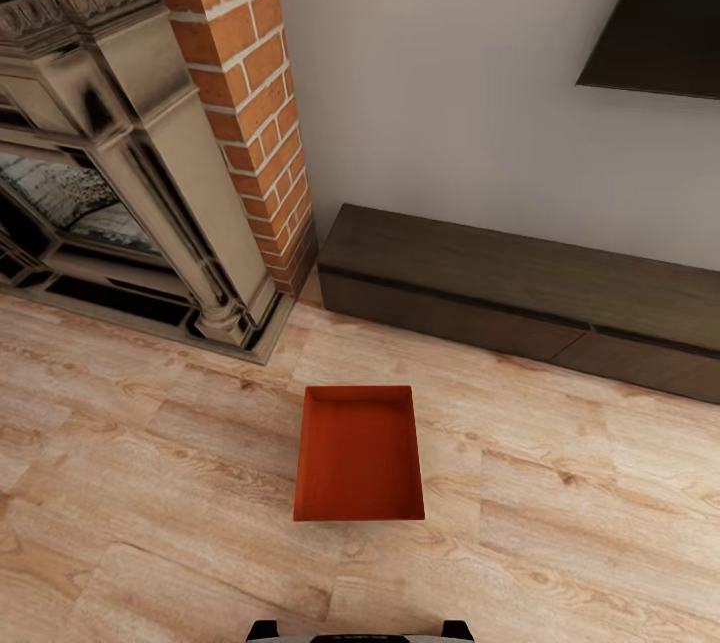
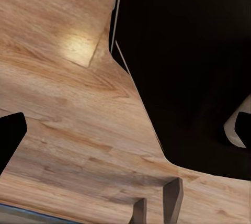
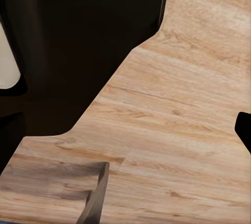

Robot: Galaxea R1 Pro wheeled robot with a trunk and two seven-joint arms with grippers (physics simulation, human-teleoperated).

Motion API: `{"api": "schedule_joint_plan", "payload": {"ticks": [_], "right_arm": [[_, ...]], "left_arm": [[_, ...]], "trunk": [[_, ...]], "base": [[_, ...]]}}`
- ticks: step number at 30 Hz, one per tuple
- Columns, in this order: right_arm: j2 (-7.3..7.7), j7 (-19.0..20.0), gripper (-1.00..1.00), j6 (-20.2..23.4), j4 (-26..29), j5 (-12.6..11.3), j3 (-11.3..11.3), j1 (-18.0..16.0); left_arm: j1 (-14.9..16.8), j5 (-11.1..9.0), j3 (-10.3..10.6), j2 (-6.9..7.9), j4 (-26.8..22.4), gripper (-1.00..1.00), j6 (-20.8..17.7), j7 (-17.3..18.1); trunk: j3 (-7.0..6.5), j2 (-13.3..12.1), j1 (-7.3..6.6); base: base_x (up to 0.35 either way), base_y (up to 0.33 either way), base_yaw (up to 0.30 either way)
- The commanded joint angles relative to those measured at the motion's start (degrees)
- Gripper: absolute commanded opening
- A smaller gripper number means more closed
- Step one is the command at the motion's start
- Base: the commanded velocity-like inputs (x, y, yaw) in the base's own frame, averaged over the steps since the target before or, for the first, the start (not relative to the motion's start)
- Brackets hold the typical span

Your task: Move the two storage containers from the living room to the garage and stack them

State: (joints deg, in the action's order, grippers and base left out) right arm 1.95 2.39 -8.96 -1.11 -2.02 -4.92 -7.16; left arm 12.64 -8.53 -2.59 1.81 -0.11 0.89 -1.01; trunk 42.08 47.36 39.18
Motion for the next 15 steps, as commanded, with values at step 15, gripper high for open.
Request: {"api": "schedule_joint_plan", "payload": {"ticks": [15], "right_arm": [[0.0, 0.16, 1.0, -0.27, -0.12, 0.42, -0.71, -0.04]], "left_arm": [[0.02, -0.77, -0.65, -0.07, 0.03, 1.0, 0.16, -0.39]], "trunk": [[0.57, 1.23, 0.66]], "base": [[0.0, 0.0, 0.0]]}}
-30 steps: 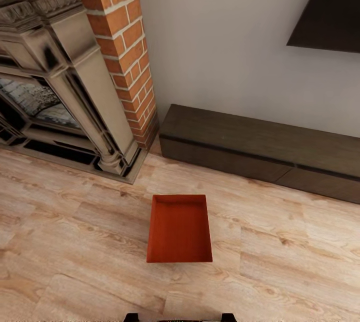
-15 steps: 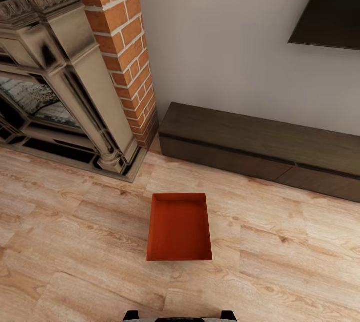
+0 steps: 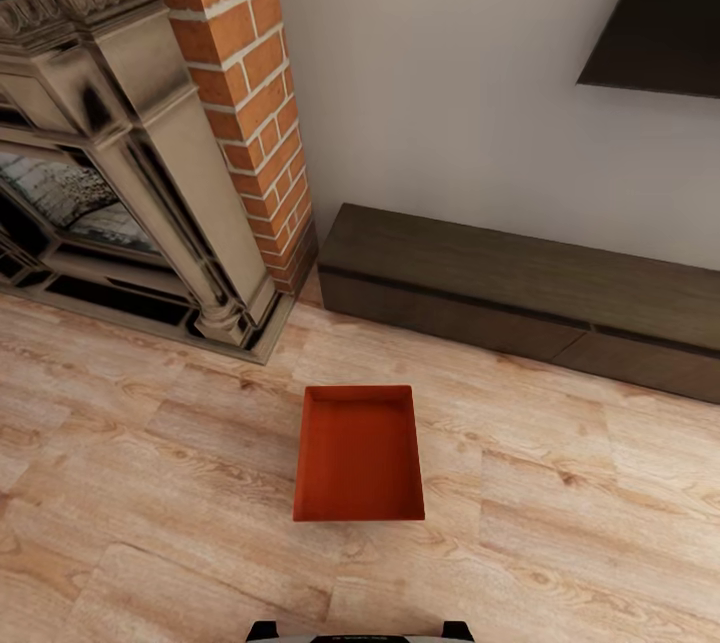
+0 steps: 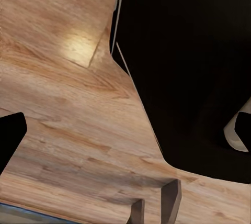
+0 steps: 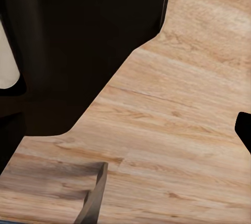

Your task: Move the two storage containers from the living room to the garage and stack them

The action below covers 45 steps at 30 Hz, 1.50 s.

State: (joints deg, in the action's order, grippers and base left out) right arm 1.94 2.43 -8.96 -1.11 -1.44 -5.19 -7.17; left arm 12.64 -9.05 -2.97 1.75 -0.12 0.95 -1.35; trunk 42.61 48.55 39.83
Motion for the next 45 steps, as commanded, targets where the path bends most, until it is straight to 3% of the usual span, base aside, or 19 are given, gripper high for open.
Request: {"api": "schedule_joint_plan", "payload": {"ticks": [1, 45], "right_arm": [[0.01, 0.13, 1.0, -0.27, -0.12, -0.16, -0.44, -0.04], [0.0, 0.12, 1.0, -0.27, -0.12, -0.46, -0.35, -0.05]], "left_arm": [[0.01, -0.25, -0.27, 0.0, 0.03, 1.0, 0.1, -0.07], [0.01, -0.12, -0.19, 0.63, 0.03, 1.0, 0.1, -0.32]], "trunk": [[0.22, 0.44, 0.23], [8.12, 18.09, 9.9]], "base": [[0.0, 0.0, 0.0], [0.0, 0.0, 0.0]]}}
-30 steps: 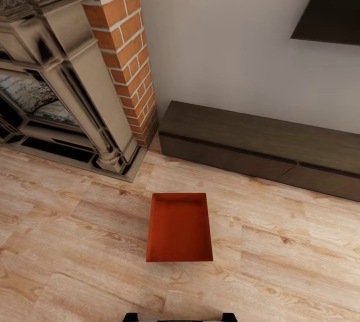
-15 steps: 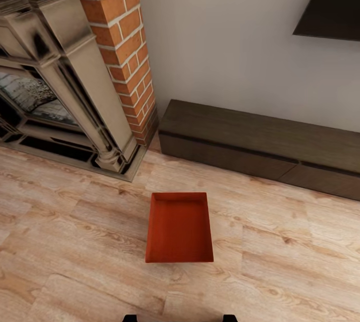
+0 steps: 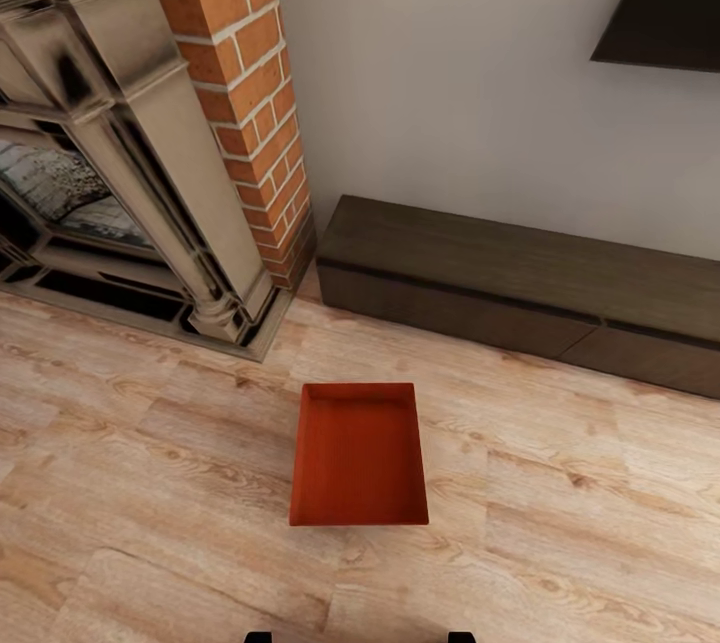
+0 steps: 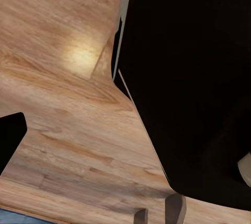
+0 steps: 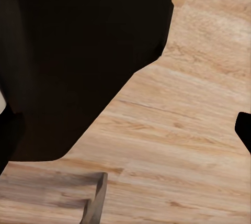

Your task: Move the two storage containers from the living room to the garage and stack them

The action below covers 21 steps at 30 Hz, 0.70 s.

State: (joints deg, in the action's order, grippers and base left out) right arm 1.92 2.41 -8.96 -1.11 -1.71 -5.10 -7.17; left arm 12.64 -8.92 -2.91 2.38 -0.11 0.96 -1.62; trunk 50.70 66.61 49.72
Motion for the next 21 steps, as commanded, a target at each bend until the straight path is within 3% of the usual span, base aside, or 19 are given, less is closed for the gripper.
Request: {"api": "schedule_joint_plan", "payload": {"ticks": [1, 7, 21], "right_arm": [[0.01, 0.14, 1.0, -0.27, -0.12, -0.17, -0.44, -0.04], [0.01, 0.14, 1.0, -0.27, -0.12, -0.12, -0.44, -0.06], [0.05, 0.18, 1.0, -0.23, -0.12, -0.04, -0.67, -0.04]], "left_arm": [[0.01, -0.26, -0.26, -0.01, 0.02, 1.0, 0.1, -0.05], [0.01, -0.24, -0.26, 0.0, 0.02, 1.0, 0.1, -0.05], [0.01, -0.24, -0.26, 0.01, 0.02, 1.0, 0.1, -0.05]], "trunk": [[0.21, 0.43, 0.23], [1.29, 2.84, 1.54], [1.29, 2.84, 1.54]], "base": [[0.0, 0.0, 0.0], [0.0, 0.0, 0.0], [0.0, 0.0, 0.0]]}}
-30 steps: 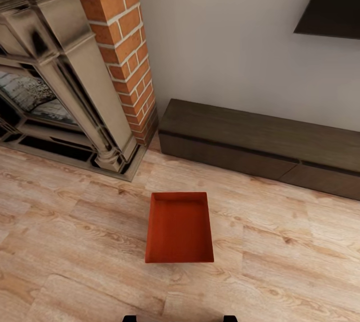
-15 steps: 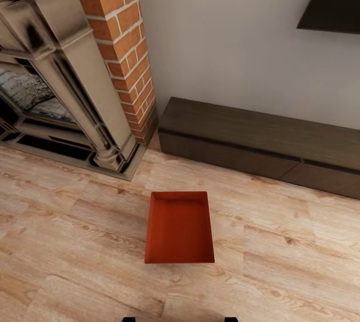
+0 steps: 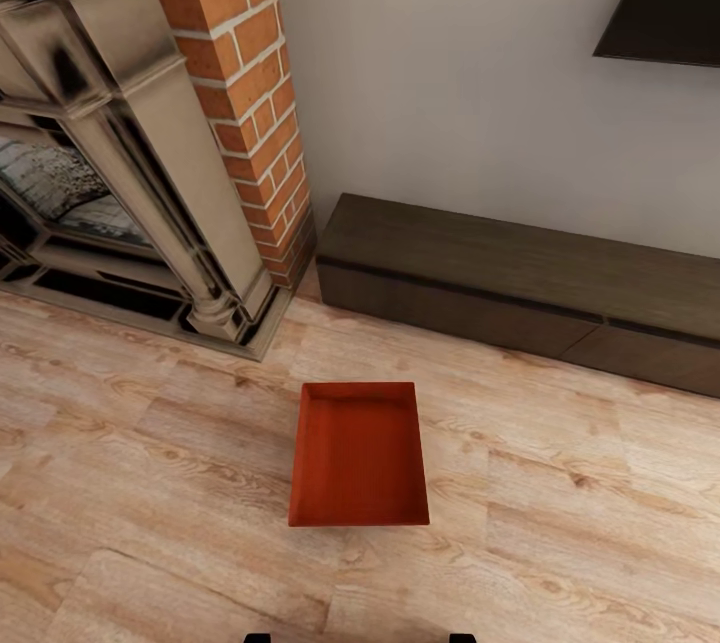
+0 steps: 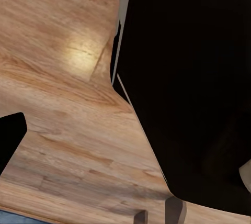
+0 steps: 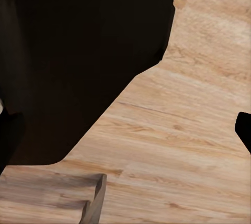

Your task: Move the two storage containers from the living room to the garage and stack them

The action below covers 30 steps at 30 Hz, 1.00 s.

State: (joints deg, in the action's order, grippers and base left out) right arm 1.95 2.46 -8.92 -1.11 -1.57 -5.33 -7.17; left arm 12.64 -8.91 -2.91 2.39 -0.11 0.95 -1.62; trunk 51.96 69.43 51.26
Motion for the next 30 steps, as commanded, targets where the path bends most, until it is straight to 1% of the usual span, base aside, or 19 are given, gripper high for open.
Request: {"api": "schedule_joint_plan", "payload": {"ticks": [1, 16, 20, 21, 22, 23, 24, 26, 27, 28, 29, 30], "right_arm": [[0.01, 0.13, 1.0, -0.28, -0.12, -0.12, -0.41, -0.04], [0.14, -0.36, 1.0, -0.22, -0.1, -0.67, 0.03, -0.06], [0.62, -0.71, 1.0, -0.16, 0.65, -0.72, 0.13, -0.12], [0.84, -1.35, 1.0, 0.13, 2.27, -1.07, 0.14, -0.21], [0.93, -1.82, 1.0, 0.41, 3.16, -1.22, 0.16, -0.3], [1.31, -3.21, 1.0, 1.27, 5.41, -1.6, 0.18, -0.51], [2.16, -5.2, 1.0, 2.57, 8.24, -2.12, 0.2, -0.7], [4.44, -9.8, 1.0, 5.07, 14.16, -3.47, 0.37, -1.13], [4.9, -10.88, 1.0, 5.43, 15.45, -3.74, 0.41, -1.38], [5.61, -12.76, 1.0, 5.93, 17.49, -4.15, 0.49, -2.33], [6.08, -14.19, 1.0, 6.25, 18.75, -4.48, 0.56, -4.06], [6.23, -14.71, 1.0, 6.36, 19.11, -4.62, 0.6, -5.21]], "left_arm": [[0.02, -0.27, -0.26, -0.01, 0.02, 1.0, 0.1, -0.05], [0.02, -0.1, -0.29, -0.18, -0.14, 1.0, 0.1, -0.04], [0.02, 0.0, -0.19, 0.21, -2.14, 1.0, 0.03, -0.05], [0.02, 0.01, -0.2, 0.87, -4.75, 1.0, -0.25, -0.1], [0.02, 0.0, -0.21, 1.18, -5.68, 1.0, -0.34, -0.13], [0.02, -0.02, -0.24, 2.01, -7.46, 1.0, -0.52, -0.16], [0.02, -0.04, -0.32, 3.23, -9.16, 1.0, -0.71, -0.22], [0.05, -0.05, -0.65, 5.94, -12.46, 1.0, -1.61, -0.29], [0.06, -0.05, -0.71, 6.52, -13.36, 1.0, -2.02, -0.3], [0.09, -0.05, -0.8, 7.48, -15.23, 1.0, -3.14, -0.32], [0.11, -0.14, -0.87, 8.26, -17.16, 1.0, -4.54, -0.35], [0.13, -0.23, -0.91, 8.59, -18.06, 1.0, -5.31, -0.36]], "trunk": [[0.03, 0.02, 0.0], [0.03, 0.02, 0.0], [0.03, 0.02, 0.0], [0.03, 0.02, 0.0], [0.03, 0.02, 0.0], [0.03, 0.02, 0.0], [0.03, 0.02, 0.0], [0.03, 0.02, 0.0], [0.03, 0.02, 0.0], [0.03, 0.02, 0.0], [0.03, 0.02, 0.0], [0.03, 0.02, 0.0]], "base": [[0.0, 0.0, 0.0], [0.0, 0.0, 0.0], [0.0, 0.0, 0.0], [0.0, 0.0, 0.0], [0.0, 0.0, 0.0], [0.0, 0.0, 0.0], [0.0, 0.0, 0.0], [0.0, 0.0, 0.0], [0.0, 0.0, 0.0], [0.0, 0.0, 0.0], [0.0, 0.0, 0.0], [0.0, 0.0, 0.0]]}}
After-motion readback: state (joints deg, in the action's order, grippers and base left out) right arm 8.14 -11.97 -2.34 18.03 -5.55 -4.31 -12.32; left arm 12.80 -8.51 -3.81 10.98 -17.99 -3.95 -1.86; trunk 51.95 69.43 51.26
